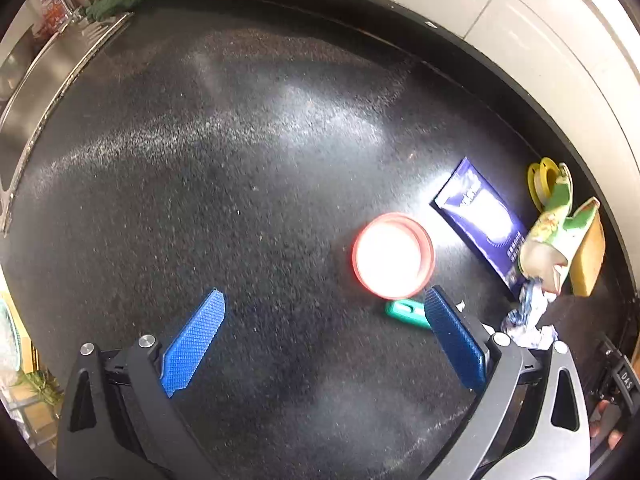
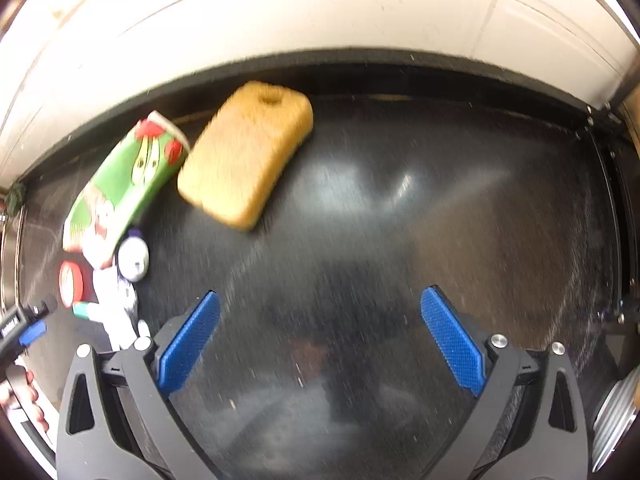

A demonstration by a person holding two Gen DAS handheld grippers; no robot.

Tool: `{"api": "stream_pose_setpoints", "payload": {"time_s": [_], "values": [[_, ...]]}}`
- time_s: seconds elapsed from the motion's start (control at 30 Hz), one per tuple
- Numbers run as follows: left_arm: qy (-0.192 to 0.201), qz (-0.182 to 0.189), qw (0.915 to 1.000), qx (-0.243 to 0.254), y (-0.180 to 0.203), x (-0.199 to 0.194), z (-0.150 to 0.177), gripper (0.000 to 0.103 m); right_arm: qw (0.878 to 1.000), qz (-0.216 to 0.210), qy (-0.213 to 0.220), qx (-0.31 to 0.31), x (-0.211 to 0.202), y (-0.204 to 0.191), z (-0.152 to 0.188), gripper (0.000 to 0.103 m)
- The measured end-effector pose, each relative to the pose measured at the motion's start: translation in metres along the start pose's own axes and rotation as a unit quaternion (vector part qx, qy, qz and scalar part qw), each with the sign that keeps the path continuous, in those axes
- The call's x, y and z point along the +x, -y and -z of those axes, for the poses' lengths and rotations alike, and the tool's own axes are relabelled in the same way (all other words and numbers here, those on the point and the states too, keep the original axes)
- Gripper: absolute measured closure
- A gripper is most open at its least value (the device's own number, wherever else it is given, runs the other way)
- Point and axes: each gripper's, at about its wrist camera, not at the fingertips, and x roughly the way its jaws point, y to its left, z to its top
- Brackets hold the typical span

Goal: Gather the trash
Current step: 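Grasp the yellow-green sponge with the right tool while the left tool grasps the red lid, then carry the sponge and red lid over the yellow-rimmed trash bin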

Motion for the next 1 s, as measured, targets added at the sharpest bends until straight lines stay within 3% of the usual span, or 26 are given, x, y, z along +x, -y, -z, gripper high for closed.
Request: {"api": "stream_pose_setpoints", "payload": {"time_s": [0.17, 0.3, 0.43, 0.47, 0.53, 0.57, 0.6, 0.63, 0.67, 0.77, 1.0], "values": [[-0.015, -0.012, 0.9997, 0.013, 0.006, 0.021, -0.033, 0.007, 1.000, 0.004, 0.012, 0.017, 0.012, -0.026, -0.058, 0.005], [-0.019, -0.028, 0.9990, 0.028, 0.016, 0.042, -0.039, 0.019, 1.000, 0.013, -0.009, 0.004, 0.037, -0.048, -0.084, 0.006], [0.015, -0.024, 0.9983, 0.052, 0.024, 0.046, -0.046, 0.023, 0.999, -0.035, -0.019, -0.002, 0.054, -0.070, -0.101, 0.012], [0.023, -0.022, 0.9978, 0.058, 0.029, 0.046, -0.045, 0.031, 0.999, -0.031, -0.014, -0.006, 0.053, -0.072, -0.103, 0.019], [0.033, -0.011, 0.9968, 0.072, 0.038, 0.042, -0.031, 0.057, 0.999, -0.019, 0.002, -0.035, 0.049, -0.083, -0.109, 0.045], [0.034, 0.008, 0.9949, 0.094, 0.052, 0.041, -0.026, 0.089, 0.998, -0.041, 0.004, -0.046, 0.046, -0.088, -0.113, 0.078], [0.031, -0.004, 0.9944, 0.101, 0.054, 0.036, -0.022, 0.089, 0.997, -0.067, -0.005, -0.042, 0.047, -0.090, -0.115, 0.077], [0.026, 0.007, 0.9951, 0.096, 0.058, 0.037, -0.021, 0.090, 0.997, -0.076, -0.014, -0.025, 0.047, -0.088, -0.116, 0.078], [0.018, 0.017, 0.9959, 0.087, 0.059, 0.039, -0.022, 0.099, 0.997, -0.079, -0.015, -0.021, 0.045, -0.086, -0.120, 0.078], [-0.006, 0.047, 0.9959, 0.077, 0.058, 0.044, -0.021, 0.100, 0.998, -0.063, 0.008, -0.022, 0.027, -0.077, -0.129, 0.078], [0.034, 0.059, 0.9960, 0.057, 0.026, 0.005, -0.007, 0.100, 0.997, -0.056, 0.058, -0.003, -0.026, -0.058, -0.118, 0.078]]}}
